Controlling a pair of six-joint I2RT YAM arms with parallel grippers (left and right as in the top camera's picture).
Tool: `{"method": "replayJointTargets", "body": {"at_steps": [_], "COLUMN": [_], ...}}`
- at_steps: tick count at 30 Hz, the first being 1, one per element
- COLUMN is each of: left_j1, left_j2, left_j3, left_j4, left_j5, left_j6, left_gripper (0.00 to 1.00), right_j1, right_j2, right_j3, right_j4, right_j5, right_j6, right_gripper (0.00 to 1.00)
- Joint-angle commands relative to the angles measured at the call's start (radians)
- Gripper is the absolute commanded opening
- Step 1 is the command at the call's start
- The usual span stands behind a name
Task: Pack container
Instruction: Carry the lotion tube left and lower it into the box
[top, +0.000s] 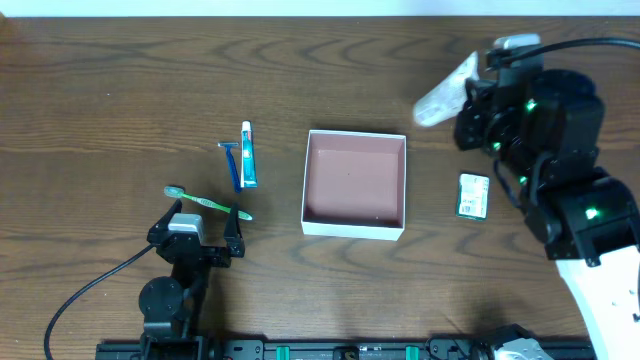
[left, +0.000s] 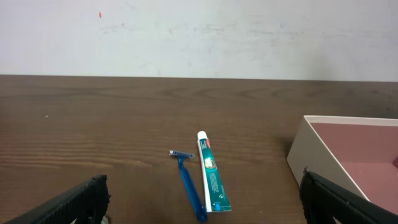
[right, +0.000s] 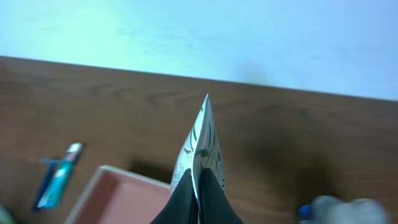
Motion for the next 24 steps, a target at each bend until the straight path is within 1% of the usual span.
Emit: {"method": "replayJointTargets", "body": {"at_steps": [1, 7, 12, 18, 24], "left_j1": [0.005, 0.005, 0.005, 0.005, 0.005], "left_j2": [0.0, 0.0, 0.0, 0.0, 0.0], "left_j3": [-0.03, -0.03, -0.03, -0.03, -0.03], "left_j4": [-0.013, -0.013, -0.013, -0.013, -0.013], "left_j5": [0.007, 0.007, 0.007, 0.007, 0.007], "left_j6": [0.006, 0.006, 0.005, 0.006, 0.005], "left_gripper": [0.98, 0.98, 0.98, 0.98, 0.98], "right_j1": [0.089, 0.255, 0.348, 0.407, 0.427], "right_j2": [0.008, 0.093, 0.196, 0.307, 0.406], "right_j3": [0.021, 0.021, 0.021, 0.021, 0.021], "right_j4": [0.012, 0.024, 0.026, 0.054, 0.092], "right_j5": [0.033, 0.18, 0.265, 0.281, 0.32], "right_j6": [0.142, 0.275, 0.359, 0.437, 0.496], "right_gripper": [0.01, 0.01, 0.01, 0.01, 0.01]}}
